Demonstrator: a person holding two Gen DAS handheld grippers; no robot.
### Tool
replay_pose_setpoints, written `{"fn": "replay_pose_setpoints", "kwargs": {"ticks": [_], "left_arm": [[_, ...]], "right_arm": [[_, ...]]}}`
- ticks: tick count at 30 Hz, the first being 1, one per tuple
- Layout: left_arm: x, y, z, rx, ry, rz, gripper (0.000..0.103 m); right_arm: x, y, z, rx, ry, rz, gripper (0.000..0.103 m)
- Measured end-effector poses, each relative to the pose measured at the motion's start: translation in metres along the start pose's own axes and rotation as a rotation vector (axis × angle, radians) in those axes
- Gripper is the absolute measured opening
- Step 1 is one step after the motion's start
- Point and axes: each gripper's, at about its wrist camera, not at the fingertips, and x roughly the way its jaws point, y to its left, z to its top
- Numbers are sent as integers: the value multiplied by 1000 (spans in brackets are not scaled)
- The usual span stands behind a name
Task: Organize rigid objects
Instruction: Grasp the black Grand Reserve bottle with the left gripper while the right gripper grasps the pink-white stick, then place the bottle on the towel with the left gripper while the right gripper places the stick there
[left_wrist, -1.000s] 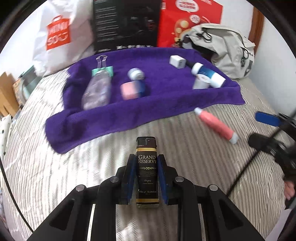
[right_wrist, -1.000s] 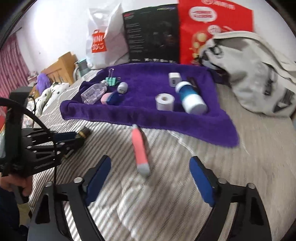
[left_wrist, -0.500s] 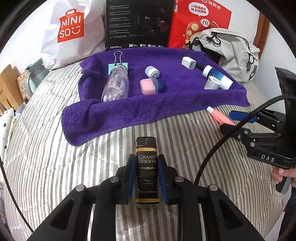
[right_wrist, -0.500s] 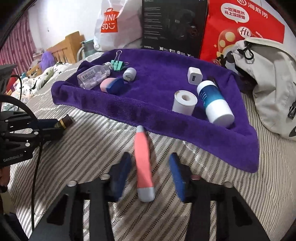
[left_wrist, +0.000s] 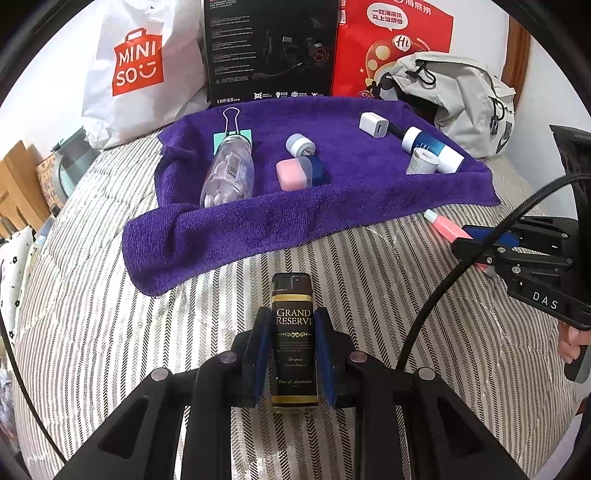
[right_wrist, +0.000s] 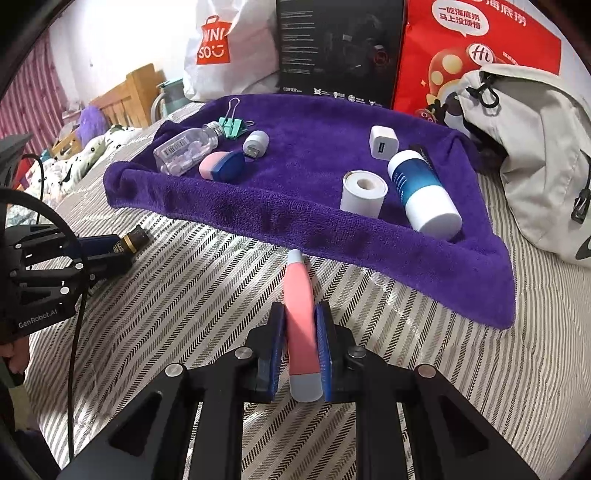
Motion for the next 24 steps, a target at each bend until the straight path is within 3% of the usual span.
{"fn": "replay_pose_setpoints", "kwargs": {"ticks": [9,24], "left_arm": [[-16,18,-2,-44,7,-53,23],[-38,32,21,-78,-31,-120,23]], "right_arm": [[-12,-2,-9,9,52,22,17],[-37,-5,-2,34,24,78,17]]}}
